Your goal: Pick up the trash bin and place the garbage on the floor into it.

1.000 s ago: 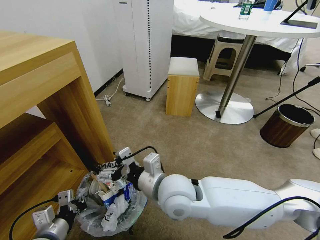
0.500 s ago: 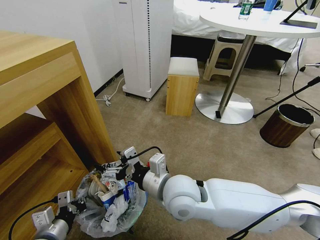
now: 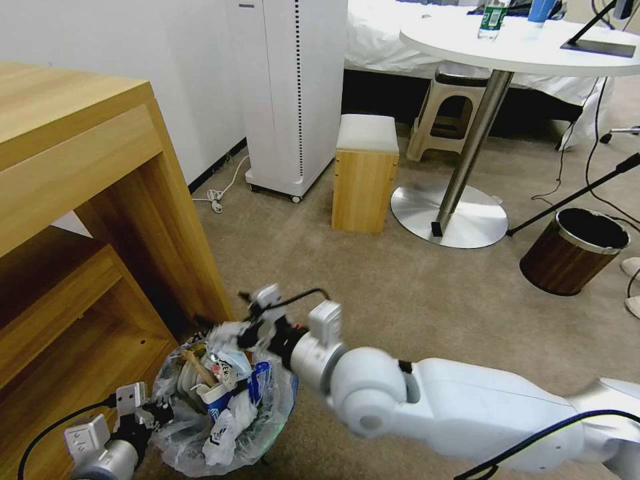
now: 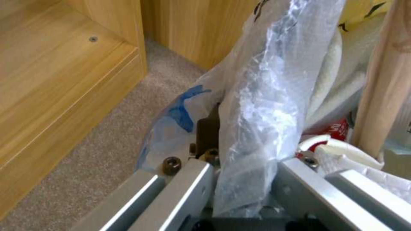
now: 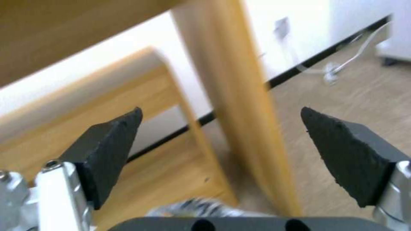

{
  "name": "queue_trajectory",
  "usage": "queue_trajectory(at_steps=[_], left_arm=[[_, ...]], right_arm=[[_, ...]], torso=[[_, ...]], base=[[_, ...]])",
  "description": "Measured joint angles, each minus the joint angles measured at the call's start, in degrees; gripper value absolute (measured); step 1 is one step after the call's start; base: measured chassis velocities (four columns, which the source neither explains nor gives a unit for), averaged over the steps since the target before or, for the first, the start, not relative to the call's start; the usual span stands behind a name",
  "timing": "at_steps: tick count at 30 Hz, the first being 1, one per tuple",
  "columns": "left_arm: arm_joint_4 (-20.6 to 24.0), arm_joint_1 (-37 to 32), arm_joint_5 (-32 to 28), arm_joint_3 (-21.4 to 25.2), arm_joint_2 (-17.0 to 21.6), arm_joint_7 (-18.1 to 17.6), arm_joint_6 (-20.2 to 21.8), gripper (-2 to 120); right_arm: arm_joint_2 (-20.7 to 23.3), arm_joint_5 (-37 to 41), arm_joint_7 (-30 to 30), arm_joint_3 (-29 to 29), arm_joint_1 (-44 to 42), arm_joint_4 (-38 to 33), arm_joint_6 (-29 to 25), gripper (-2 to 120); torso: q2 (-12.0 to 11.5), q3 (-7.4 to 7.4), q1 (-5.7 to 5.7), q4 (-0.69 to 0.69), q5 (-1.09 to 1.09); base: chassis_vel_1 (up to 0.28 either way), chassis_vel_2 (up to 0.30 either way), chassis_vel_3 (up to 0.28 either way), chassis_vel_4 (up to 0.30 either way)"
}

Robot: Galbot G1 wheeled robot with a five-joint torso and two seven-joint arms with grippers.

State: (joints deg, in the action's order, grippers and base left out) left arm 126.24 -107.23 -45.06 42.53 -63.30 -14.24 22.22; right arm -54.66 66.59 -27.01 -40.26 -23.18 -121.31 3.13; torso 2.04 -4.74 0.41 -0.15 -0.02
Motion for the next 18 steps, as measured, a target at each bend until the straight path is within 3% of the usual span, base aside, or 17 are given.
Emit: queue_trajectory(at_steps=[3, 8, 10, 18], left_arm=[[0.0, -0.1, -0.2, 0.2, 0.2, 0.0, -0.1, 0], [0.0, -0.2, -0.1, 0.2, 0.2, 0.1, -0.2, 0], [0.0, -0.1, -0.1, 0.2, 0.1, 0.3, -0.3, 0], [0.0, 0.1, 0.0, -0.1, 0.1, 0.6, -0.4, 0]], right_arm=[[2.7, -0.4, 2.3, 5.7, -3.2, 1.1, -2.1, 99], [5.5, -1.0, 4.7, 9.1, -4.9, 3.5, -4.3, 99], [8.8, -0.8, 6.3, 10.5, -6.9, 6.0, -5.6, 98], [13.2, -0.6, 4.2, 10.4, -11.6, 12.6, -1.6, 100]], torso=[[0.0, 0.0, 0.0, 0.01, 0.0], [0.0, 0.0, 0.0, 0.02, -0.01], [0.0, 0.0, 0.0, 0.02, 0.0], [0.0, 0.0, 0.0, 0.0, -0.01]], base=[[0.0, 0.0, 0.0, 0.0], [0.0, 0.0, 0.0, 0.0], [0.0, 0.0, 0.0, 0.0], [0.0, 0.0, 0.0, 0.0]])
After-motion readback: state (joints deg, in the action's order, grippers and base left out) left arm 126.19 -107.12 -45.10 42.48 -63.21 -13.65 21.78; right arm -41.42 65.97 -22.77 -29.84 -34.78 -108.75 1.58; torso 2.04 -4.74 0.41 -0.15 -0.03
